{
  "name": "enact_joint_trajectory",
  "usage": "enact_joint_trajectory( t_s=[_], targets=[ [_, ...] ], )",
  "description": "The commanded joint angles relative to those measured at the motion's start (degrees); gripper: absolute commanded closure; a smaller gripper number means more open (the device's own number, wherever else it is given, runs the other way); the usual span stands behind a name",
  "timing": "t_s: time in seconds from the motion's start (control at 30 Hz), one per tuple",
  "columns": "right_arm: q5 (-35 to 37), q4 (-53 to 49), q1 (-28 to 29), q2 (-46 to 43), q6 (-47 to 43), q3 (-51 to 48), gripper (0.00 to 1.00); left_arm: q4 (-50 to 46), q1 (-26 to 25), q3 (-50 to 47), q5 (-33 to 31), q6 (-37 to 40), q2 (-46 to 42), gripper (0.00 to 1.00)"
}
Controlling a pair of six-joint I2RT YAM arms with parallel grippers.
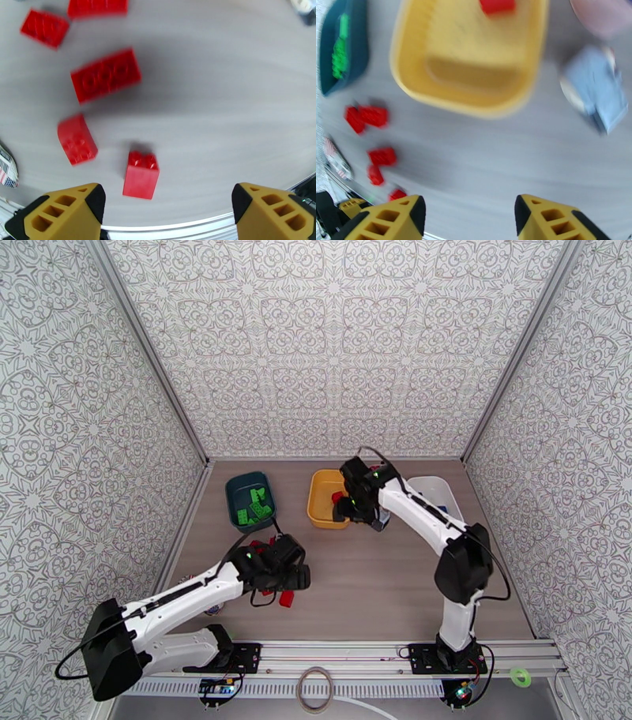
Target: Sort the legos into containers by color
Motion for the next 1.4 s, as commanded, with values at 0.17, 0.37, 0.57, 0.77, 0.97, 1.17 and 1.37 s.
enact_joint_trajectory(
  t_s=[0.17, 0.37, 0.57, 0.77, 0.97, 1.17, 1.37],
  targets=[
    [0.54, 6.12, 4.07, -10.02, 5.12, -17.53, 0.42, 2.35, -2.27, -4.47, 1.84, -1.18, 2.17, 0.16],
    [0.17, 8.17, 7.36, -13.25, 8.78, -24.30, 0.43, 5.35, -1.64, -5.01, 4.03, 2.86, 7.10, 0.23],
    [0.14, 9.13, 8.74, -14.45, 10.49, -27.32, 0.45, 6.70, -0.20, -5.11, 5.06, 4.59, 9.01, 0.30],
    [0.37, 9.21, 8.78, -15.07, 10.87, -28.64, 0.47, 7.23, 0.80, -5.27, 5.52, 5.44, 10.24, 0.36],
    [0.63, 9.10, 8.82, -14.99, 10.86, -28.32, 0.49, 7.19, 0.95, -5.25, 5.45, 5.30, 10.79, 0.47],
    [0.31, 9.32, 8.83, -15.29, 10.80, -28.61, 0.51, 6.91, 1.30, -4.53, 5.60, 5.12, 10.79, 0.57],
    [0.24, 9.64, 8.83, -16.35, 10.72, -29.17, 0.51, 6.29, 1.85, -1.21, 6.12, 5.66, 10.20, 0.60]
  ],
)
